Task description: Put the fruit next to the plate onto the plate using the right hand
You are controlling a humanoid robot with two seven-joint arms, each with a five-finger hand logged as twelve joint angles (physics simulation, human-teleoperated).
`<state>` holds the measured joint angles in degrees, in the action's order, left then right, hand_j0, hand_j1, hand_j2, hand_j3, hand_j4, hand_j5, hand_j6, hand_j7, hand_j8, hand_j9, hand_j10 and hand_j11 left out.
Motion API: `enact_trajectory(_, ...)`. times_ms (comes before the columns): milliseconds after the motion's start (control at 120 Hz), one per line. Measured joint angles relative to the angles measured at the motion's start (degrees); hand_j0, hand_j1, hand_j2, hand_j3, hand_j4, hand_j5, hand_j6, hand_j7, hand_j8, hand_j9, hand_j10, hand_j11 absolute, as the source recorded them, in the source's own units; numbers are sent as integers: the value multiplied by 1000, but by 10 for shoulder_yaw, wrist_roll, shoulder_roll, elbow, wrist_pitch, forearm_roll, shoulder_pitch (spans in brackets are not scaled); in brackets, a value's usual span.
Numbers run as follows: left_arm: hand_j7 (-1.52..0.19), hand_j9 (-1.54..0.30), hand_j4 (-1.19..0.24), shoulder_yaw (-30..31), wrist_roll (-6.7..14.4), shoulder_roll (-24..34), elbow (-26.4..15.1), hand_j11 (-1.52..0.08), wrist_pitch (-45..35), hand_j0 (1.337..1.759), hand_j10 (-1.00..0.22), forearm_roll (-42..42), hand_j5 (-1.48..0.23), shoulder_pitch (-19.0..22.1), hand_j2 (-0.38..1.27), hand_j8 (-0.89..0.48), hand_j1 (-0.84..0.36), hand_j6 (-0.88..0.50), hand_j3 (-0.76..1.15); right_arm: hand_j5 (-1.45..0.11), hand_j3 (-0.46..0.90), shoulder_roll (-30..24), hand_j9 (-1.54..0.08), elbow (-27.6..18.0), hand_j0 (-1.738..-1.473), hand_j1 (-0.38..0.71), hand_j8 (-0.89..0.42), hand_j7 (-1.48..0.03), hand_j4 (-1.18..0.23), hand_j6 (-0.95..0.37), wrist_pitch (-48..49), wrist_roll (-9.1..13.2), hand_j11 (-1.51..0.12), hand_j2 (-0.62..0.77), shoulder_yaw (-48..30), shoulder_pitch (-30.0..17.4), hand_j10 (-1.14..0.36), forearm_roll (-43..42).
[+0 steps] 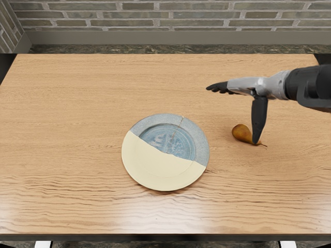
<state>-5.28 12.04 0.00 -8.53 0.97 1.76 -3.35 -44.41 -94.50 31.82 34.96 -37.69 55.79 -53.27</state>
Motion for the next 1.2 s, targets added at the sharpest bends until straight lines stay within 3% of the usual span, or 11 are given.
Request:
enact_trajectory(600,-19,-19,-15,0,0,0,0,-19,0,1658,-15,0,-20,0,3,-15,331,-15,0,-19,0,63,-19,-15,-1658,-333,-18,-18,-17,-19,-199,0,-18,-1,37,-125,-16,-224)
enact_trajectory(1025,-20,-20,-16,0,0,0,0,-20,0,1658,-15,0,-20,0,3,-16,331,-16,0,-136,0,54,-136,-8,-1658,-225,-109,-136,-108,-110,-236,0,-136,-19,38,-170,-107,-269)
enact_trajectory(1200,-20,-20,-15,0,0,0,0,-19,0,1658,-15,0,-20,-1,3,-15,331,-15,0,-246,0,57,-246,-3,-1658,-124,-194,-246,-193,-195,-251,0,-246,-35,38,-186,-192,-279)
